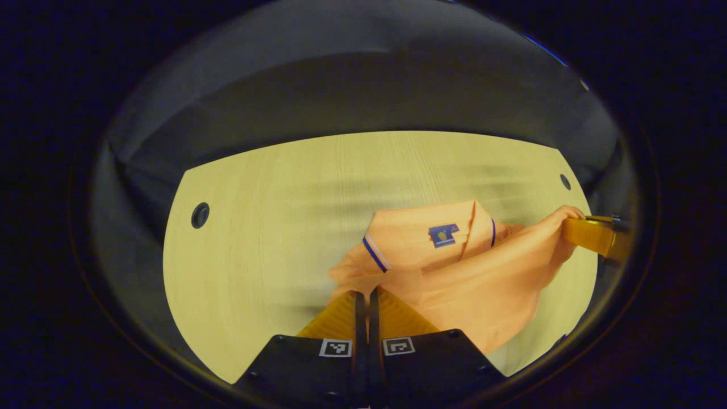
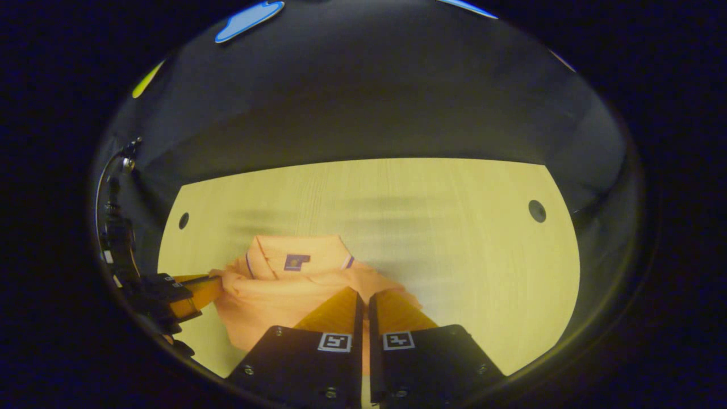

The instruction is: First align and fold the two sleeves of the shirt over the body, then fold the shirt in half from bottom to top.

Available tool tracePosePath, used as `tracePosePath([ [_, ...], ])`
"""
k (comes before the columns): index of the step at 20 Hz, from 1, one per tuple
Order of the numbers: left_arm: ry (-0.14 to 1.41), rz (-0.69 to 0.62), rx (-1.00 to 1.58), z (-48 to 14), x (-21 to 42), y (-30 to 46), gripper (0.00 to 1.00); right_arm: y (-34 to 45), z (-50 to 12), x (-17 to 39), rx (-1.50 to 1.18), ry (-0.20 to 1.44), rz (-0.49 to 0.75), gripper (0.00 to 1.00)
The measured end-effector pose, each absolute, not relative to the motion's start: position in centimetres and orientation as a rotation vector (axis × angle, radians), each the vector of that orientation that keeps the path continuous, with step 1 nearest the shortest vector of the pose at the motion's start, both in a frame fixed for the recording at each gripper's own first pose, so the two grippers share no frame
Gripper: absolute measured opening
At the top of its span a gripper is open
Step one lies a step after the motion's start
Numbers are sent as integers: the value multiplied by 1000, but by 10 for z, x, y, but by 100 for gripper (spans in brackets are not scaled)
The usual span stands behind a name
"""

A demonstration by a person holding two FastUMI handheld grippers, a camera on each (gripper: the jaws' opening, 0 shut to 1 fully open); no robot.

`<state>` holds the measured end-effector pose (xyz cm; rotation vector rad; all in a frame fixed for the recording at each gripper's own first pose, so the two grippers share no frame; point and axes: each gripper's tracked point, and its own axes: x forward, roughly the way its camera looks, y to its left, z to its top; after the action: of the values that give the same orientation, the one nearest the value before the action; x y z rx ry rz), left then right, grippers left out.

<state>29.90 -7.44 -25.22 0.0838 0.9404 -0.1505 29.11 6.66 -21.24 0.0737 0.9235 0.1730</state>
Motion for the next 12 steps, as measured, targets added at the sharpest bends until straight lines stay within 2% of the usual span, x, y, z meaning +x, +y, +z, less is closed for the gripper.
tracePosePath([
  [1,940,-145,63,-253,307,-73,6,68,-216,298,69,920,173,6],
  [4,935,-129,-2,-259,336,-69,5,72,-224,317,62,911,175,6],
  [5,935,-124,-9,-261,344,-65,10,75,-228,322,63,908,177,6],
  [6,935,-123,-13,-262,353,-62,5,76,-231,329,66,904,179,6],
  [7,935,-124,-14,-264,361,-61,5,78,-235,334,66,903,181,6],
  [8,937,-126,-17,-265,368,-60,10,78,-237,340,67,901,182,6],
  [9,938,-126,-18,-268,374,-59,5,82,-240,348,67,896,183,6],
  [12,929,-124,14,-275,390,-56,5,83,-244,356,59,885,187,6],
])
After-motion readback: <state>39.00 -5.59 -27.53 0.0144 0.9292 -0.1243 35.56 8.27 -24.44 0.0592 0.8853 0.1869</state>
